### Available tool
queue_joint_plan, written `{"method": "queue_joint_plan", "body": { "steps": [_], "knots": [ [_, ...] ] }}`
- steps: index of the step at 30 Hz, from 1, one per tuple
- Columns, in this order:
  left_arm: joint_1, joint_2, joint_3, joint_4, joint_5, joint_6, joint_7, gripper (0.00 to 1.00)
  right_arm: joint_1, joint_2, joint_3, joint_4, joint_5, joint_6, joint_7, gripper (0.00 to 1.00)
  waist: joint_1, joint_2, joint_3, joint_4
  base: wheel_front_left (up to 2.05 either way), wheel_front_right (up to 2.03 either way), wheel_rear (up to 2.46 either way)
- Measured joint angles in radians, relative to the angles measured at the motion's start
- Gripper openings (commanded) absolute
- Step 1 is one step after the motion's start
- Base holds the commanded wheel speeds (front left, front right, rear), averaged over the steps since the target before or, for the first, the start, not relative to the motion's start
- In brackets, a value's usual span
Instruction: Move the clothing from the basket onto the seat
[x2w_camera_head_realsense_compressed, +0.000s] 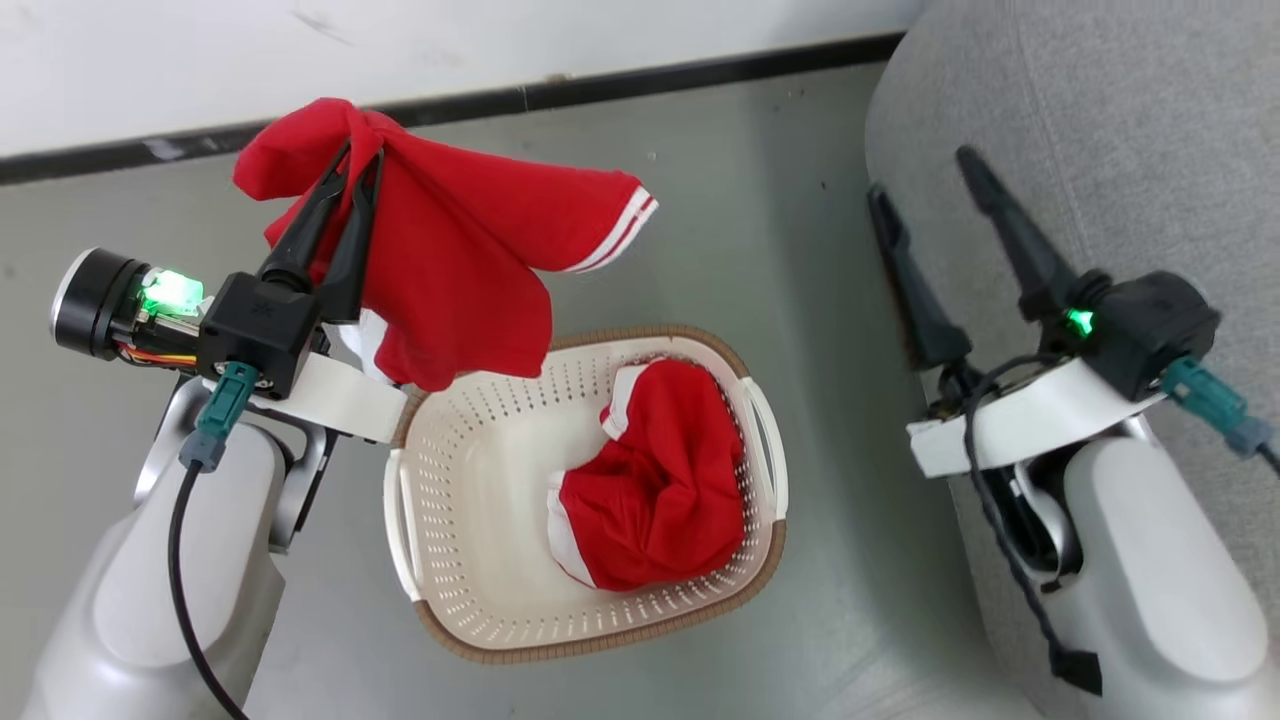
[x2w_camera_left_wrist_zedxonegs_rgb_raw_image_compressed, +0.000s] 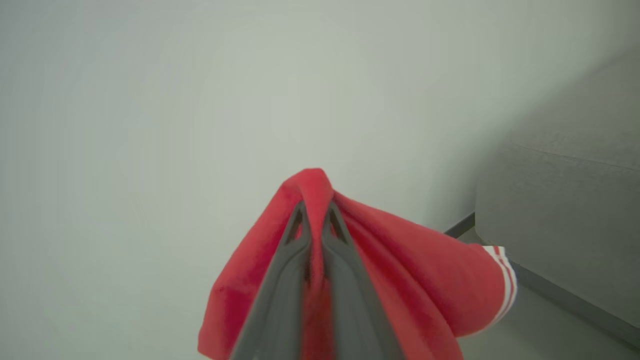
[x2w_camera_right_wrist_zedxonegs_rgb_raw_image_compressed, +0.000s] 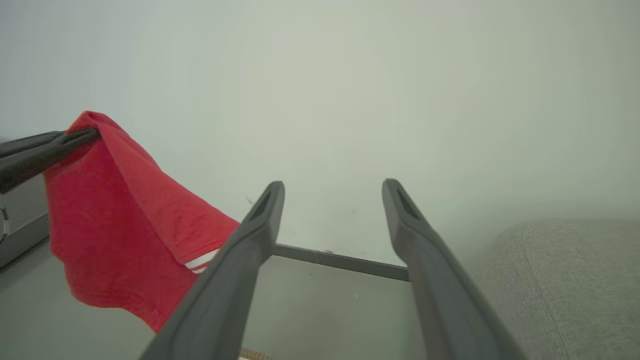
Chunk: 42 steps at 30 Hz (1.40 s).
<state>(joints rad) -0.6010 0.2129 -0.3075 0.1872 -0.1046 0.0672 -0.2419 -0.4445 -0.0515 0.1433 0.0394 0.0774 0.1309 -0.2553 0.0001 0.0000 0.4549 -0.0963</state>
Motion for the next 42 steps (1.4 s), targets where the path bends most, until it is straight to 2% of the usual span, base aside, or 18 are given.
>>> {"method": "queue_joint_plan", "body": {
  "steps": [4,11,18,26,42],
  "knots": [
    [0.0,0.013,-0.013,-0.01,-0.009,-0.023,0.016,0.0,0.032,-0.004,0.035,0.014,0.0,0.0,0.0,1.0,0.0,0.0,-0.046,0.009,0.0,0.0,0.0],
    [0.0,0.012,-0.082,-0.027,-0.011,-0.093,0.069,0.0,0.087,-0.031,0.113,0.052,0.007,0.0,0.0,1.0,0.0,0.0,-0.141,0.026,0.0,0.0,0.0],
    [0.009,0.006,-0.131,-0.043,-0.019,-0.139,0.112,0.0,0.13,-0.072,0.186,0.064,0.007,0.0,0.0,1.0,0.0,0.0,-0.221,0.036,0.0,0.0,0.0],
    [0.057,-0.013,-0.178,-0.076,-0.038,-0.159,0.149,0.0,0.163,-0.121,0.273,0.061,0.024,0.0,0.0,1.0,0.0,0.0,-0.306,0.039,0.0,0.0,0.0],
    [0.102,-0.023,-0.242,-0.167,-0.074,-0.171,0.219,0.0,0.166,-0.239,0.445,0.068,0.064,0.0,0.012,1.0,0.0,0.0,-0.434,0.044,0.0,0.0,0.0]
  ]
}}
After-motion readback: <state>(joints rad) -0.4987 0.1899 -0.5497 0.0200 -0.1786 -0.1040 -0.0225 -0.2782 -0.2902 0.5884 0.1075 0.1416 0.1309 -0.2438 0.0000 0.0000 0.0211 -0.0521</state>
